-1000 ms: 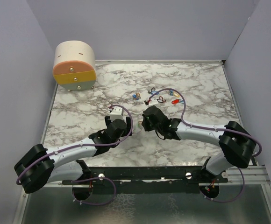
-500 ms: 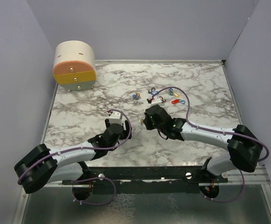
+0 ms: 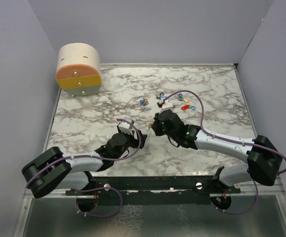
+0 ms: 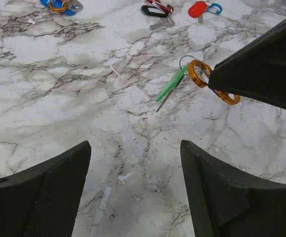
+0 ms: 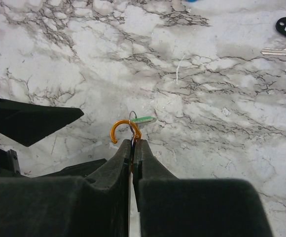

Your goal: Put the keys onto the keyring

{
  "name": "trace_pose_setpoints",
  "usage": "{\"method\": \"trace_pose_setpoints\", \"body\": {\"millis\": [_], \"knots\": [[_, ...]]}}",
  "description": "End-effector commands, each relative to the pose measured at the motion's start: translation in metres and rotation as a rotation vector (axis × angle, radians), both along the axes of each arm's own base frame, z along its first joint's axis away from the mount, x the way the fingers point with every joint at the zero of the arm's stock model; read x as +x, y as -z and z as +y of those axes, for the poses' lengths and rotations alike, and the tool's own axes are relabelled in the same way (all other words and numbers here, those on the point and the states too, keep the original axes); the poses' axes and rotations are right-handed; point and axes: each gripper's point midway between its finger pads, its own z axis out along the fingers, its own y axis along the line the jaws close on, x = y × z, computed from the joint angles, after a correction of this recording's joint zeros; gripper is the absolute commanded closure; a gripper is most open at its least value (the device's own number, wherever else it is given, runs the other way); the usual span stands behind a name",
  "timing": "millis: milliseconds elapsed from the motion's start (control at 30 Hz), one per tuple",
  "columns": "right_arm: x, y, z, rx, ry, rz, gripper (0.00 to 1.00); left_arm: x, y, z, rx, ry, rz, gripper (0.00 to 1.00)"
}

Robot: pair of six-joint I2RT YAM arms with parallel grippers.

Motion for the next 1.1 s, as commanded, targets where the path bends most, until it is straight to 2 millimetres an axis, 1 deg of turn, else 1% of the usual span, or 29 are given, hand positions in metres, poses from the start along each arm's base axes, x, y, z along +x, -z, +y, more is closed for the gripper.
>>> {"method": "trace_pose_setpoints", "body": {"millis": [0, 333, 667, 800, 1000, 1033, 1067], "knots": [[-0.003, -0.010, -0.001, 0.013, -0.007, -0.022, 0.99, 0.000, -0.026, -0.016, -0.098, 0.081, -0.116, 0.25], [-0.005, -0.019, -0.002, 0.029, -0.019, -0.033, 0.99, 0.005, -0.033, -0.031, -0.153, 0.121, -0.186, 0.32], [-0.008, -0.023, -0.003, 0.042, -0.029, -0.037, 0.99, 0.016, -0.040, -0.036, -0.198, 0.092, -0.268, 0.38], [-0.009, -0.022, -0.004, 0.042, -0.028, -0.036, 0.99, 0.020, -0.039, -0.039, -0.199, 0.090, -0.283, 0.38], [-0.011, -0.022, -0.006, 0.047, -0.027, -0.036, 0.99, 0.025, -0.043, -0.040, -0.212, 0.078, -0.325, 0.41], [-0.011, -0.022, -0.007, 0.047, -0.026, -0.037, 0.99, 0.025, -0.047, -0.041, -0.220, 0.078, -0.338, 0.42], [-0.011, -0.022, -0.007, 0.047, -0.026, -0.036, 0.99, 0.026, -0.041, -0.041, -0.210, 0.077, -0.333, 0.42]]}}
